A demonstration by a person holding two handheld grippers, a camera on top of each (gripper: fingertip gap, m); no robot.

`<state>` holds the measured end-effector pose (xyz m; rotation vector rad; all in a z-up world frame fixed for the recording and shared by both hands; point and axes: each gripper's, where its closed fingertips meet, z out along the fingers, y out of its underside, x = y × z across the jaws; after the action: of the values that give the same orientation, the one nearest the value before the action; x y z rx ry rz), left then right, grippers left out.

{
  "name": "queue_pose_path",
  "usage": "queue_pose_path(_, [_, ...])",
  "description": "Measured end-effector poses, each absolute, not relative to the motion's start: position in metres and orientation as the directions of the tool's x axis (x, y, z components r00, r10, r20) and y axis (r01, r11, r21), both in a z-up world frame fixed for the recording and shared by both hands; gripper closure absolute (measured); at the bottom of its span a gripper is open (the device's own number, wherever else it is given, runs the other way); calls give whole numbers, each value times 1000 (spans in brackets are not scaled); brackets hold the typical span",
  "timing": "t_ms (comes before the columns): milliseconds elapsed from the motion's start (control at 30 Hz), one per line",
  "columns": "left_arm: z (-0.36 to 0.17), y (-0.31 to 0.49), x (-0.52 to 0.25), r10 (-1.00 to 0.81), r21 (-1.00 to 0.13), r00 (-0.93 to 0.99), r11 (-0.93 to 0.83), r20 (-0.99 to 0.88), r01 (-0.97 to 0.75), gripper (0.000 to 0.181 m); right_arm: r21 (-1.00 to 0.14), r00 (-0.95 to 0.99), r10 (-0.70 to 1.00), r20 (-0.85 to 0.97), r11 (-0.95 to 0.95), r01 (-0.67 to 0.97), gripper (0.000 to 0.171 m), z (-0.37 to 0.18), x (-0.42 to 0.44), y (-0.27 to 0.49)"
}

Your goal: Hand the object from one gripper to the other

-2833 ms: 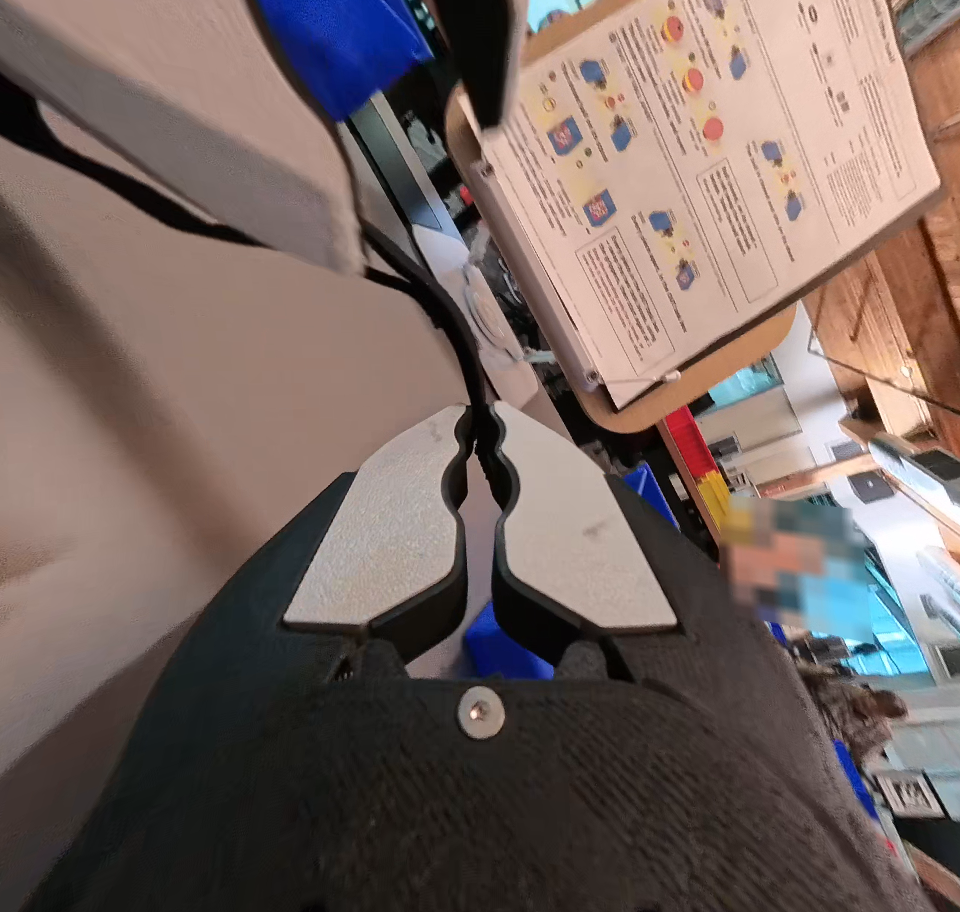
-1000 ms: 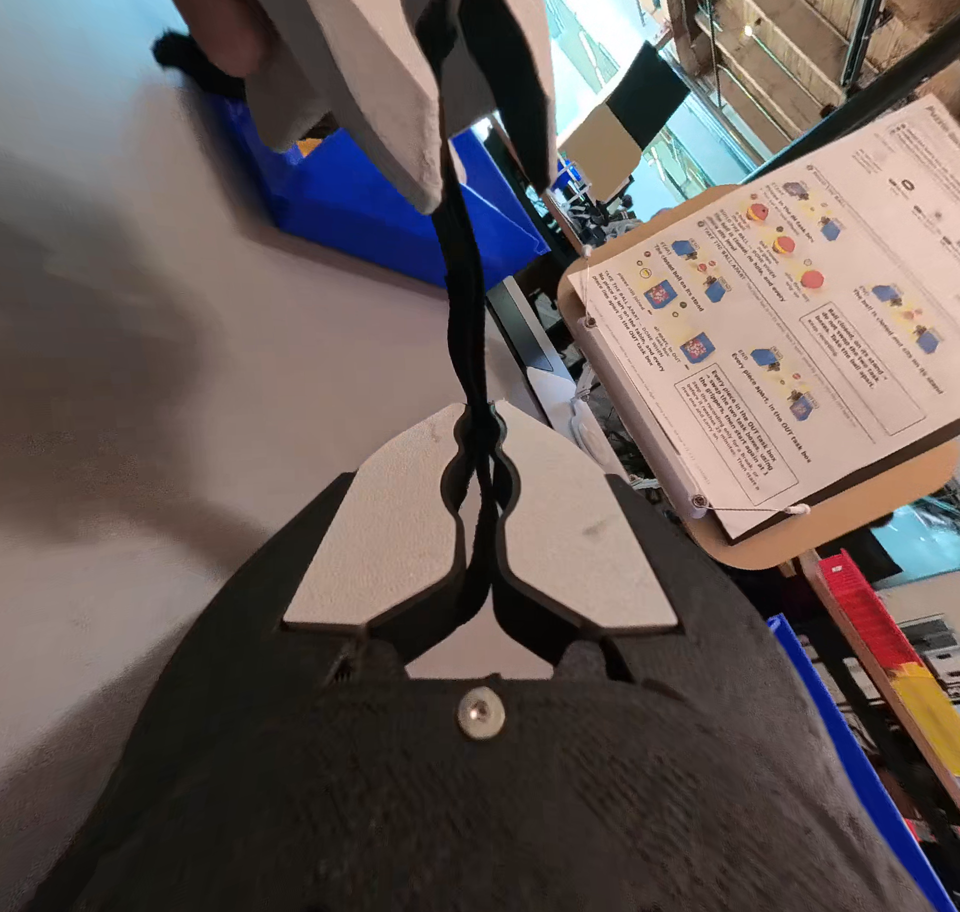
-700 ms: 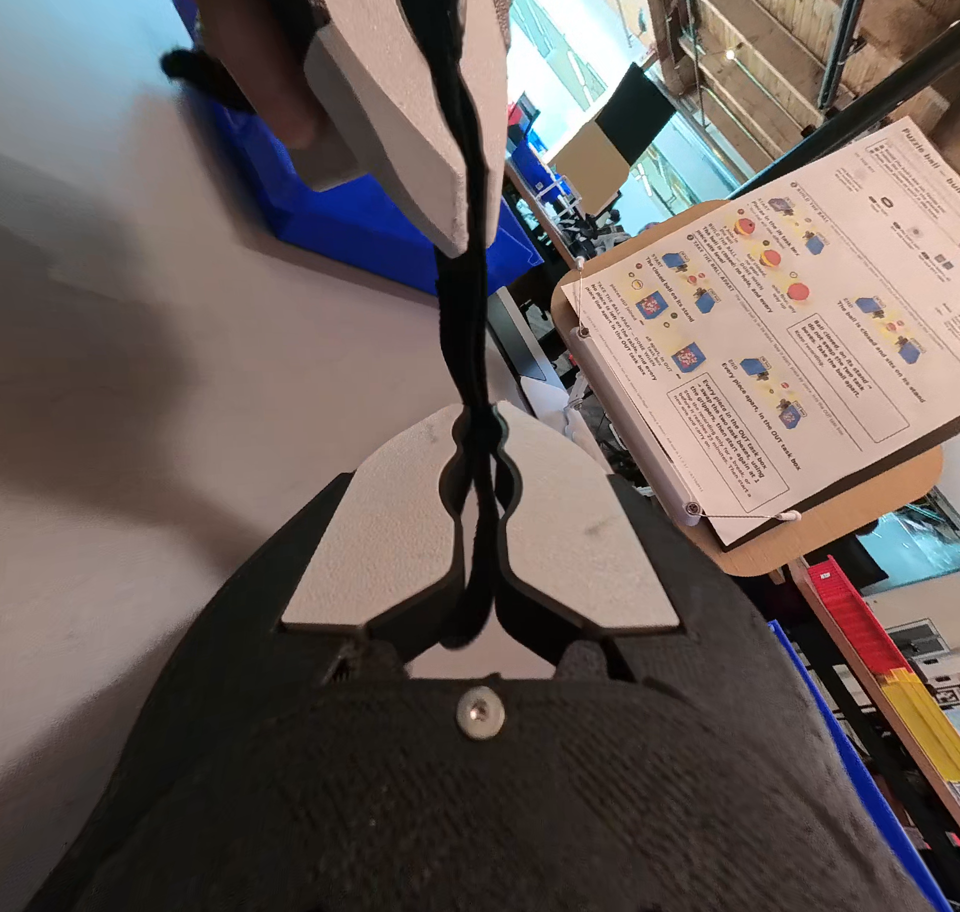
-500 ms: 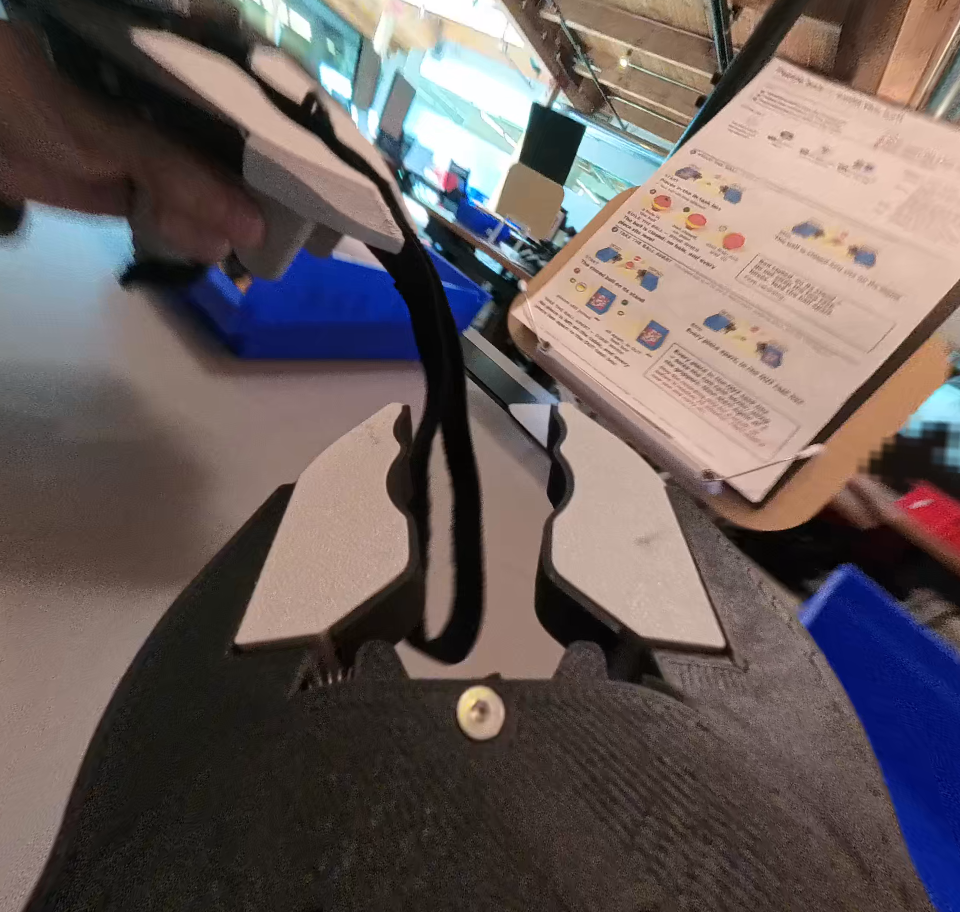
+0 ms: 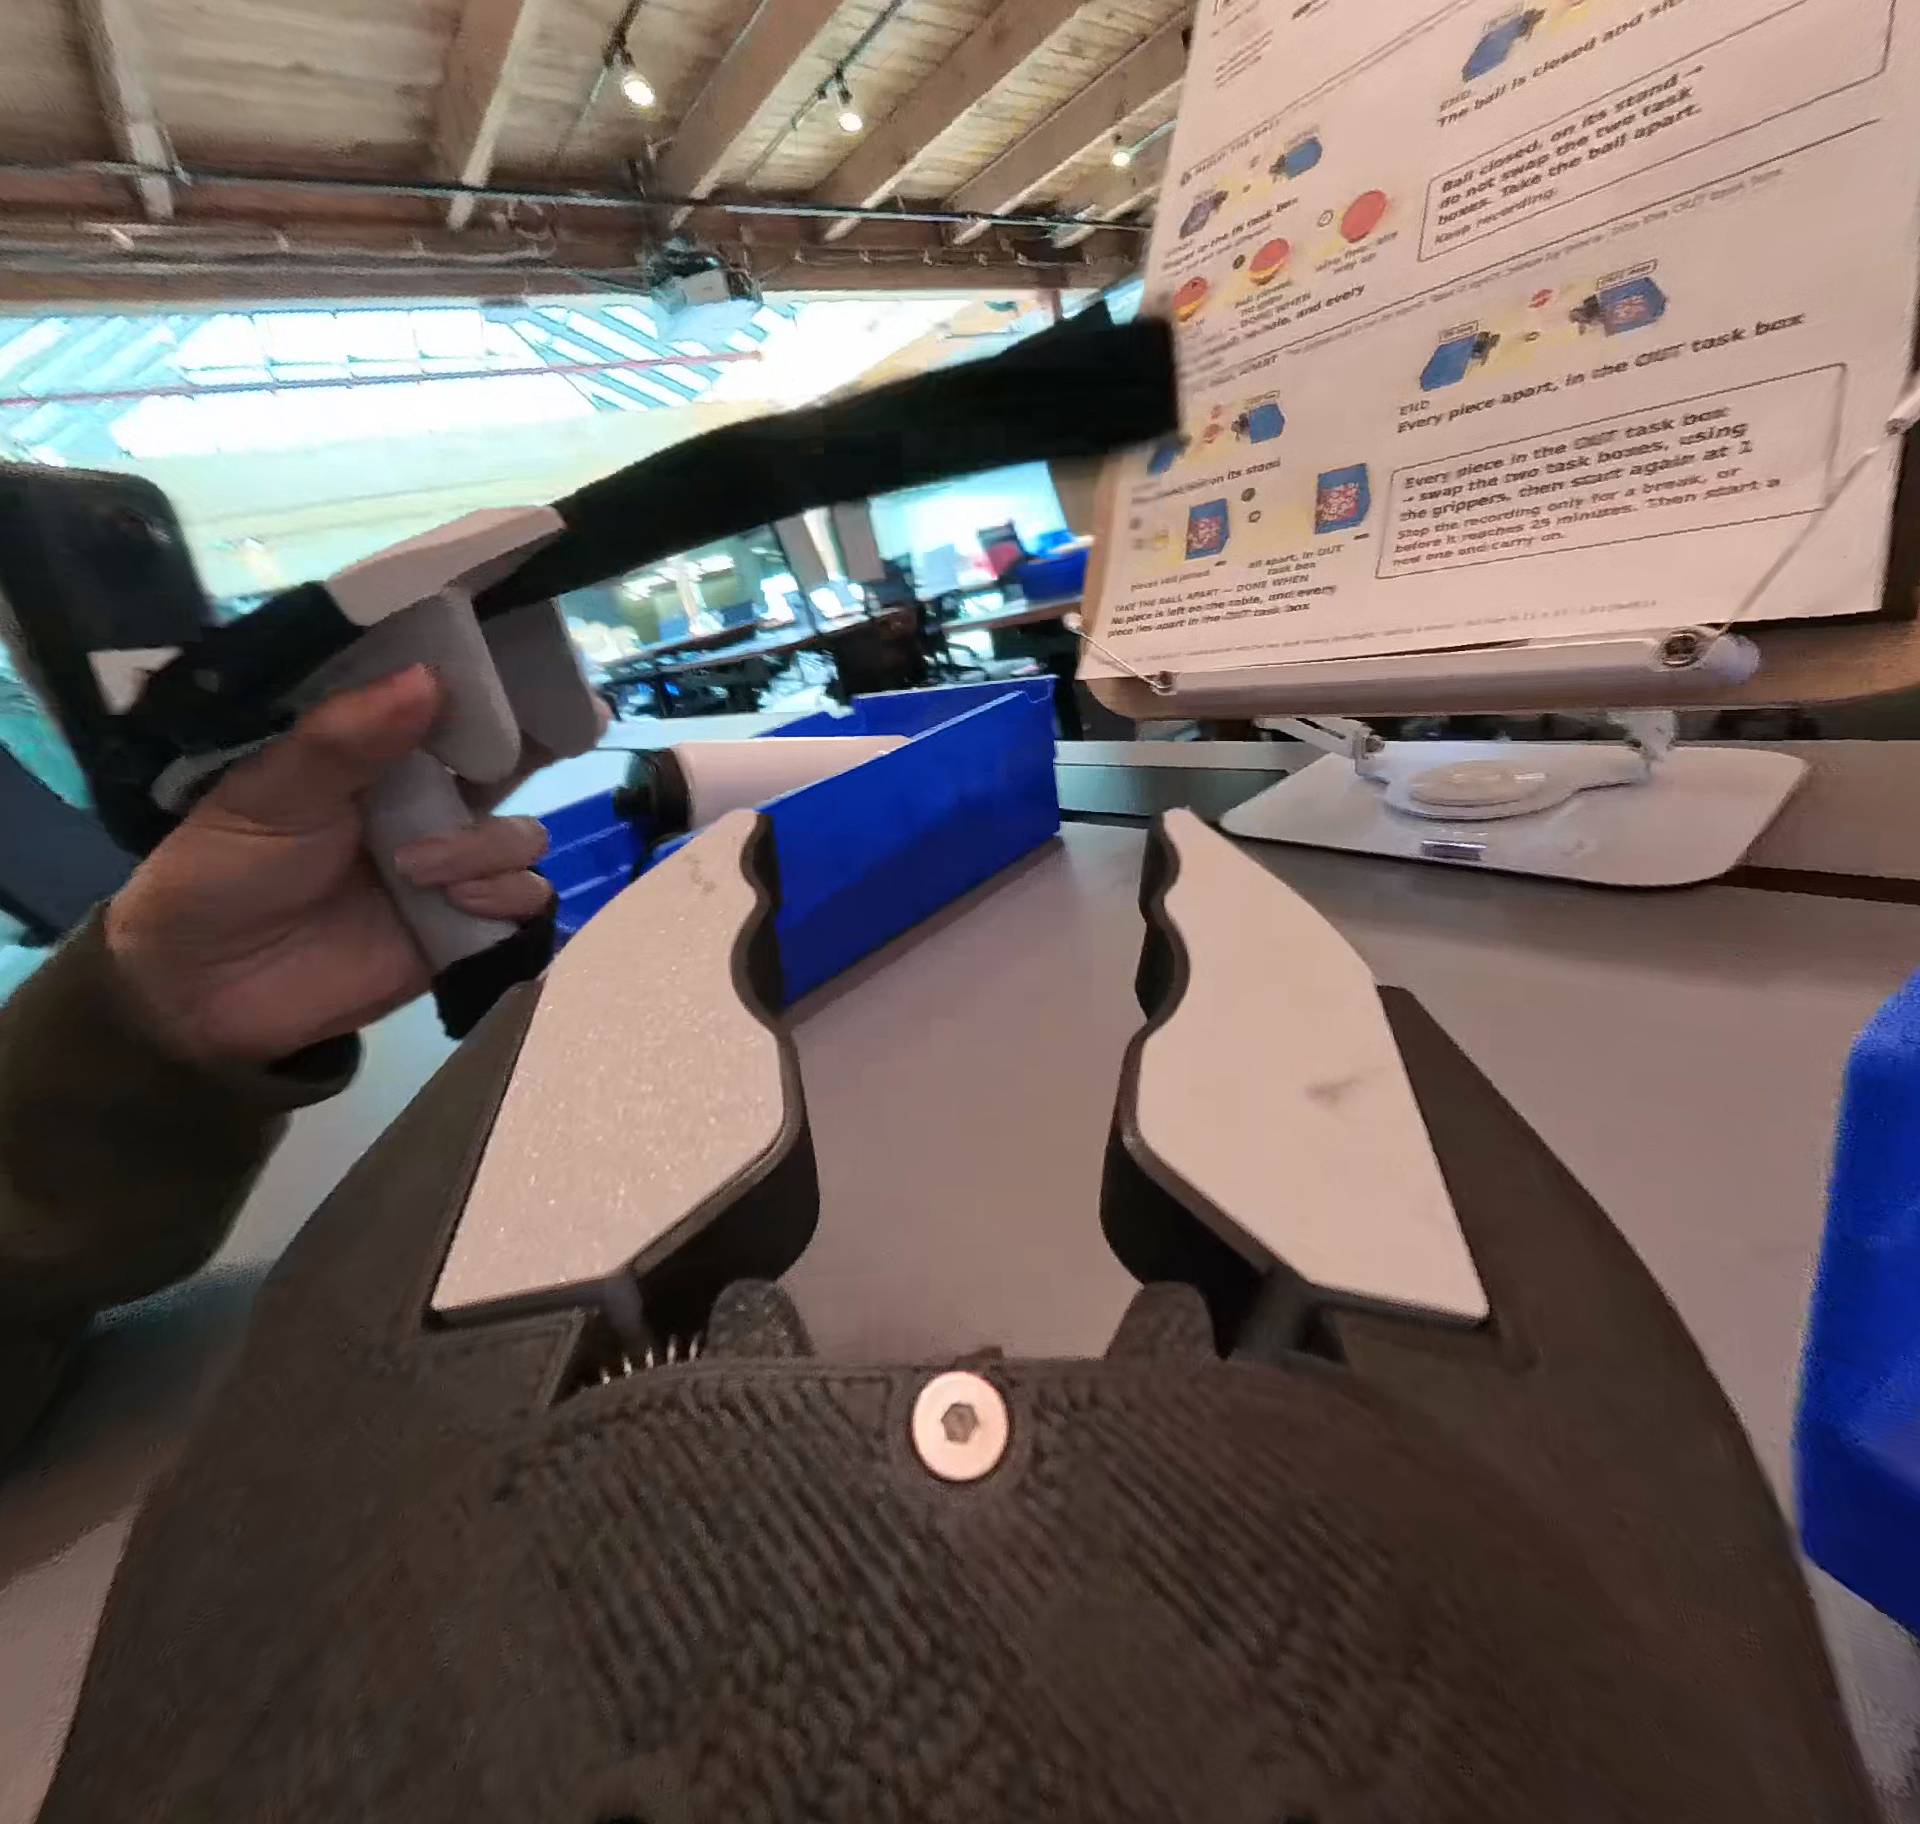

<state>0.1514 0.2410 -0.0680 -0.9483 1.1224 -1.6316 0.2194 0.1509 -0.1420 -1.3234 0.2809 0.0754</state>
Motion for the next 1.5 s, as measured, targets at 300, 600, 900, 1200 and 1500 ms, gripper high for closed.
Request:
queue_pose_path(300, [-82, 179, 154, -714, -895, -636, -439, 292, 83, 178, -824, 898, 282, -338, 372, -427, 129, -116, 174, 152])
queue_pose_path(600, [-104, 169, 163, -686, -905, -644, -426, 339, -22, 178, -794, 918, 282, -280, 469, -386, 166, -100, 185, 132])
queue_pose_path(900, [-150, 206, 168, -862, -941, -446, 319, -240, -112, 136, -950, 990, 67, -120, 281, -134, 166, -120, 197, 139])
queue_pose_path(1200, [-159, 165, 147, -685, -841, -617, 537, -388, -67, 157, -968, 947, 204, 248, 97, 233, 166, -148, 149, 154])
queue_pose_path(1500, [-166, 160, 146, -690, -890, -679, 439, -250, -118, 176, -969, 964, 188, 190, 191, 154, 154, -136, 149, 153])
